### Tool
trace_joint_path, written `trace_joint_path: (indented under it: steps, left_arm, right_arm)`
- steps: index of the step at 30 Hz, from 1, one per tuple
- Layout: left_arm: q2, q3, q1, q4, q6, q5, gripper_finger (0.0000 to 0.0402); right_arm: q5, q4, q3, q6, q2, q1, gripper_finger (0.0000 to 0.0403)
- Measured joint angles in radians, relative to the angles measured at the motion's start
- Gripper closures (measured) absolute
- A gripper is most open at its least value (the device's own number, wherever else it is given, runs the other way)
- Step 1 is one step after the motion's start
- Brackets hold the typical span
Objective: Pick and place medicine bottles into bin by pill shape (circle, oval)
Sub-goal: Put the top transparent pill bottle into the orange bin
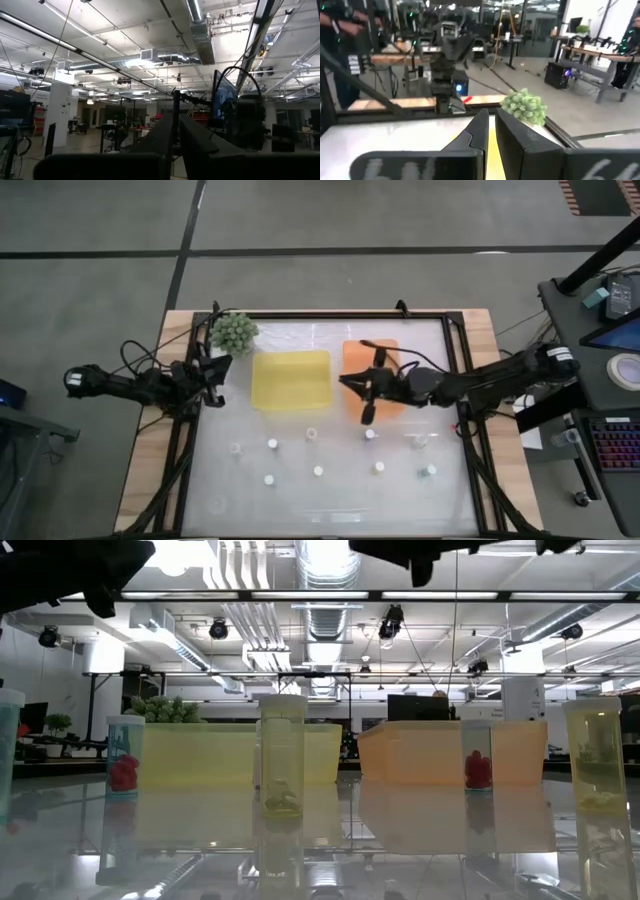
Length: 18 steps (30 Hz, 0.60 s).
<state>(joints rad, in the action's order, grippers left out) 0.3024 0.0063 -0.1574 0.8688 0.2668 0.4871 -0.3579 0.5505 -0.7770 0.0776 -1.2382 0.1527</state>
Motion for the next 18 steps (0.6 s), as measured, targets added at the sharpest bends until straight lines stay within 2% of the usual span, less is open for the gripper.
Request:
trace_joint_path:
  steps: [7, 18]
  left_arm:
    - [0.002, 0.000, 0.000, -0.004, 0.002, -0.006, 0.0387]
    - [0.007, 0.001, 0.000, -0.003, 0.009, -0.005, 0.0387]
  right_arm:
    - [0.000, -0.189, -0.160, -0.006, -0.111, 0.031, 0.0376]
    - [0.002, -0.669, -0.431, -0.128, -0.299, 0.073, 0.0376]
